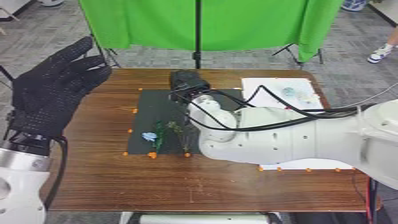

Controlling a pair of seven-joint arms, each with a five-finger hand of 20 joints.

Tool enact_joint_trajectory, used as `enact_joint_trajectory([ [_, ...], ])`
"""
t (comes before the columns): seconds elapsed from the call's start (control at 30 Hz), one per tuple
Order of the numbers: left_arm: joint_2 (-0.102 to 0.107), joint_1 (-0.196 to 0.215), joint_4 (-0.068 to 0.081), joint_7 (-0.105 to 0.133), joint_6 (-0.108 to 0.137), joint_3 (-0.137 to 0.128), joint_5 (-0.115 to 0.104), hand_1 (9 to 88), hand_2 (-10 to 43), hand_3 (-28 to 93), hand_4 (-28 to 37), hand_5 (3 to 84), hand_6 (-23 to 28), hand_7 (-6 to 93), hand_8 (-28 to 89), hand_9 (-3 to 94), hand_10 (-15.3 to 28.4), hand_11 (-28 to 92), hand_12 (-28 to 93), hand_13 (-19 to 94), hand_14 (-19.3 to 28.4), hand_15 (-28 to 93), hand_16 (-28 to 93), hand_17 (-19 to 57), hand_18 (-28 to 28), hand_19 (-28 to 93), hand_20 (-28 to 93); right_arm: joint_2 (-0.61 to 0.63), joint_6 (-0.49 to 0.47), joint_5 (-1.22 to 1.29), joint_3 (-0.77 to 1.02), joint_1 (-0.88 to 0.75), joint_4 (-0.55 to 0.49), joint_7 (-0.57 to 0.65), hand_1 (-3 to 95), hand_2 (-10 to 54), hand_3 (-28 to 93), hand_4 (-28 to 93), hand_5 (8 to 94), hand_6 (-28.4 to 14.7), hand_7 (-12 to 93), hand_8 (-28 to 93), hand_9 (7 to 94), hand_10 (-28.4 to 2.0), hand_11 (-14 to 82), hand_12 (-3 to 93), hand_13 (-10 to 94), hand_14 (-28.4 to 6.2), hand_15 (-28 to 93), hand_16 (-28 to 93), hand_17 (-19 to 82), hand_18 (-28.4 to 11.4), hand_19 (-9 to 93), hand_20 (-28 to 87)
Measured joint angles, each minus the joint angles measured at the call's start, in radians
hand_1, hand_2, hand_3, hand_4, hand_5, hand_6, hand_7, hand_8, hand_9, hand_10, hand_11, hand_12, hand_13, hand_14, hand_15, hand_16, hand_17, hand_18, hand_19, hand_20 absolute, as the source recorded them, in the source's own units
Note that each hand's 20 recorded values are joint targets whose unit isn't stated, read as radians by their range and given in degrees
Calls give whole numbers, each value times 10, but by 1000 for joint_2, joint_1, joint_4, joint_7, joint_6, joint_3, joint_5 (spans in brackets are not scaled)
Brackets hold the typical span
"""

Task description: Arrange flowers

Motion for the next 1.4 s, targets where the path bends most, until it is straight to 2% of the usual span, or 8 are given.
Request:
enact_joint_trajectory([
  [0.2,3,20,0,-11,-14,-22,1,234,70,762,-223,366,104,151,-96,322,218,263,111,237,284,493,-88,-92,284,602,60,-14,-6,17,-15,18,2,-4,541,-95,631,-283,855,58,154,-3,937,-57,233,221,848,-27,594,208,348,-164,907,92],
  [0.33,4,32,0,-10,-14,-21,1,235,71,762,-224,366,103,151,-96,322,218,263,111,237,284,493,-88,-92,284,601,60,-25,14,24,-41,22,2,-6,550,-95,611,-283,853,64,151,-13,937,-54,251,209,847,-26,599,206,345,-163,901,106],
  [0.73,11,21,1,-10,-24,-16,4,235,71,761,-223,366,104,151,-96,321,218,265,110,237,284,494,-89,-92,284,602,59,-106,107,75,-113,61,-5,-14,553,-95,579,-283,840,75,142,-27,937,-50,280,171,843,-21,609,203,339,-160,888,140],
  [1.4,12,37,0,-5,-25,-17,5,236,73,761,-223,366,104,153,-97,322,218,266,110,236,284,496,-90,-93,284,602,56,-122,52,94,-118,35,-6,7,574,-73,440,-283,744,70,143,-61,932,-56,252,181,831,-23,622,199,331,-157,877,178],
])
